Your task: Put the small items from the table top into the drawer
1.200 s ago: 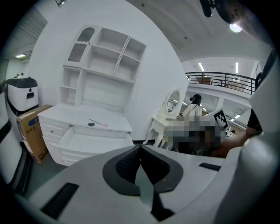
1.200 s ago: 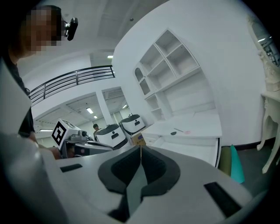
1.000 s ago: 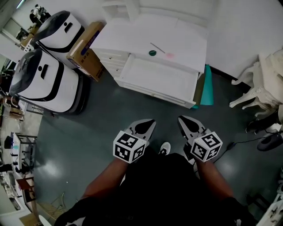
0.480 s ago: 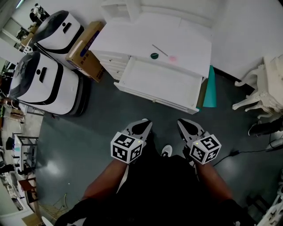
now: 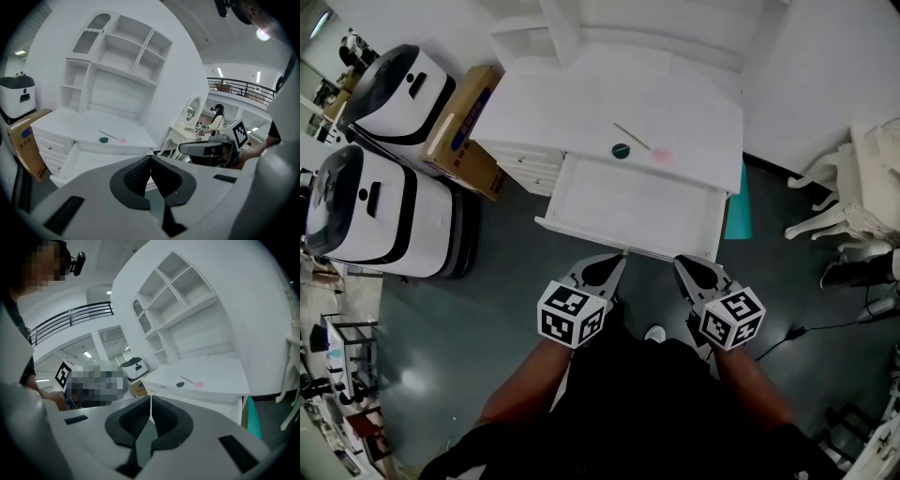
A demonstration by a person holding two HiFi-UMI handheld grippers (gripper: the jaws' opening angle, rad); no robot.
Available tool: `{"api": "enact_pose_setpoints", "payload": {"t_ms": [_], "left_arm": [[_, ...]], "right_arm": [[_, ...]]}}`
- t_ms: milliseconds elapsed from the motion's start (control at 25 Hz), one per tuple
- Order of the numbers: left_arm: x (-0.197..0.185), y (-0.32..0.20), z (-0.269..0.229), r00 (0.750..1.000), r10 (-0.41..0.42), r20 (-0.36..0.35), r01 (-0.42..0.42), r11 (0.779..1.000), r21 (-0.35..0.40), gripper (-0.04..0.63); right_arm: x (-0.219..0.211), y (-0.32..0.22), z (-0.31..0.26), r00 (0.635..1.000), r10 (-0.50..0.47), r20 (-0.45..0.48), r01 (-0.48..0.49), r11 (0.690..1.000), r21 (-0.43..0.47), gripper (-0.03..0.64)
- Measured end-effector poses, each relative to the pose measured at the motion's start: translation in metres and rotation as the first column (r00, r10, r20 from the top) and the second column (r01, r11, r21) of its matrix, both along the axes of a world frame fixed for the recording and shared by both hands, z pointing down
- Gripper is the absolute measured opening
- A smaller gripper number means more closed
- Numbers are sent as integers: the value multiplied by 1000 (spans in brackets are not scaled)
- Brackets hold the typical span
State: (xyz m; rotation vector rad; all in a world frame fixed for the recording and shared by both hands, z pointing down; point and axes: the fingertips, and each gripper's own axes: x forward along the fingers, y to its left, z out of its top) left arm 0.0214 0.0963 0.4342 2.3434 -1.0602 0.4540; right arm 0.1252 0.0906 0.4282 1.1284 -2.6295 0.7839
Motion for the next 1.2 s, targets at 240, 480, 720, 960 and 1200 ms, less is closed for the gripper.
{"api": "enact_pose_setpoints", "payload": {"t_ms": [240, 480, 720, 960, 1200], "left_arm": [[-28, -54, -5, 999, 49, 19, -50, 998, 34, 3], [-52, -92, 0, 993, 114, 29, -115, 993, 26, 3], [-75, -118, 12, 982, 180, 48, -180, 984, 2, 3], [-87, -129, 25, 977, 209, 45, -209, 978, -23, 3], [-91, -138, 34, 975, 219, 37, -218, 975, -40, 3]], "right_arm": [[-28, -48, -4, 988, 9, -152, 5, 996, 88, 26], [-48, -88, -1, 984, 72, -161, -60, 995, 78, 26], [-63, -114, 6, 978, 147, -147, -141, 989, 49, 26], [-75, -123, 15, 969, 188, -162, -185, 982, 31, 26], [-74, -135, 18, 959, 217, -181, -214, 976, 37, 26]]}}
